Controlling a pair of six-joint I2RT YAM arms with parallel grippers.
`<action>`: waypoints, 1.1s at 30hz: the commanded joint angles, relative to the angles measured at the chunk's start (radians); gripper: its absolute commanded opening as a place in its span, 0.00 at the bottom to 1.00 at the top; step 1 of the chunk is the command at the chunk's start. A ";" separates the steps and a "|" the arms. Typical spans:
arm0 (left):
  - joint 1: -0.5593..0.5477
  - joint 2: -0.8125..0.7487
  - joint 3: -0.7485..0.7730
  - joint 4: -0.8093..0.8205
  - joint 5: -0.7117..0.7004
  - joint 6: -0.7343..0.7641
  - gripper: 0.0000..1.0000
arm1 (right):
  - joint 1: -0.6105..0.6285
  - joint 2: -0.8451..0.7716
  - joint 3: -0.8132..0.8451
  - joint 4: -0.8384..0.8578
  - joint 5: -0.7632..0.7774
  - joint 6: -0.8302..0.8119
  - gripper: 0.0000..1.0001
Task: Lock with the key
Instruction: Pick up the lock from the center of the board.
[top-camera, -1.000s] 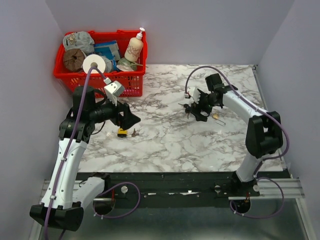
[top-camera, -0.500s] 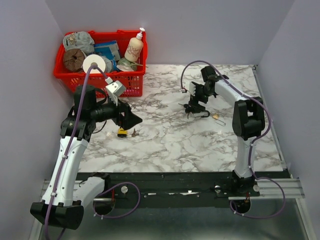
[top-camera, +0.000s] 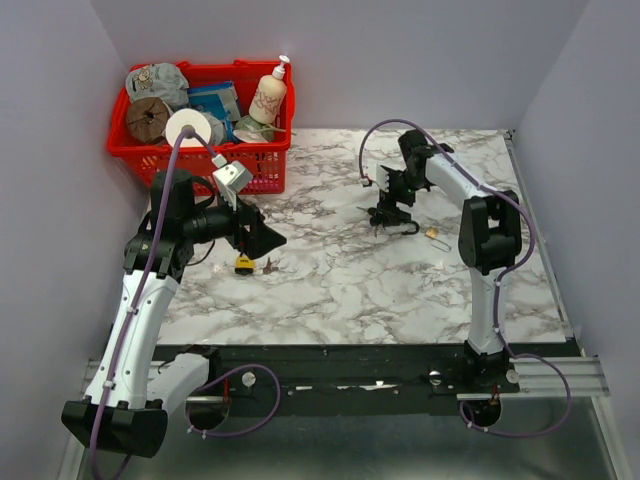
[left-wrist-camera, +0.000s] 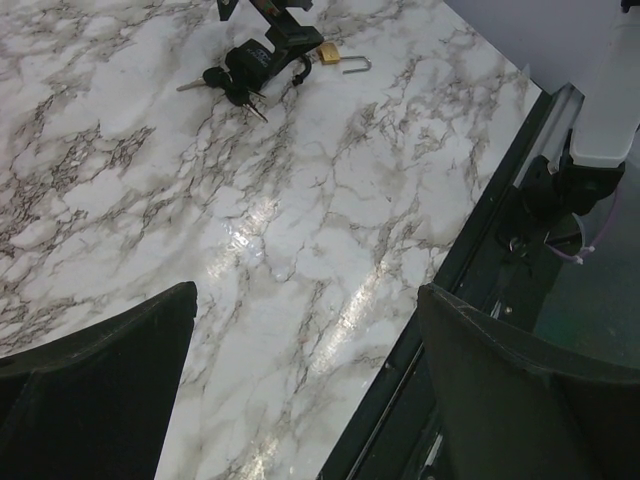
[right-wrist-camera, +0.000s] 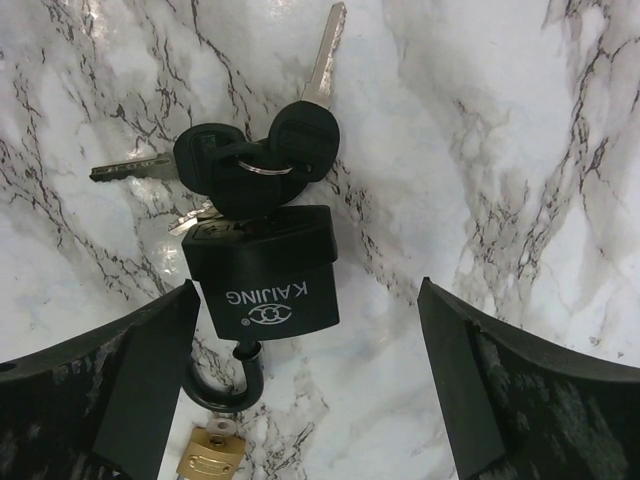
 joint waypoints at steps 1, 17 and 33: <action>0.004 -0.004 -0.012 0.030 0.032 0.004 0.99 | 0.009 0.048 0.069 -0.071 0.029 0.007 0.97; 0.004 -0.001 -0.035 0.042 0.035 0.002 0.99 | 0.061 0.097 0.126 -0.157 0.098 -0.022 0.89; 0.005 -0.004 -0.023 0.013 0.010 0.036 0.99 | 0.108 0.102 0.079 -0.188 0.143 -0.017 0.60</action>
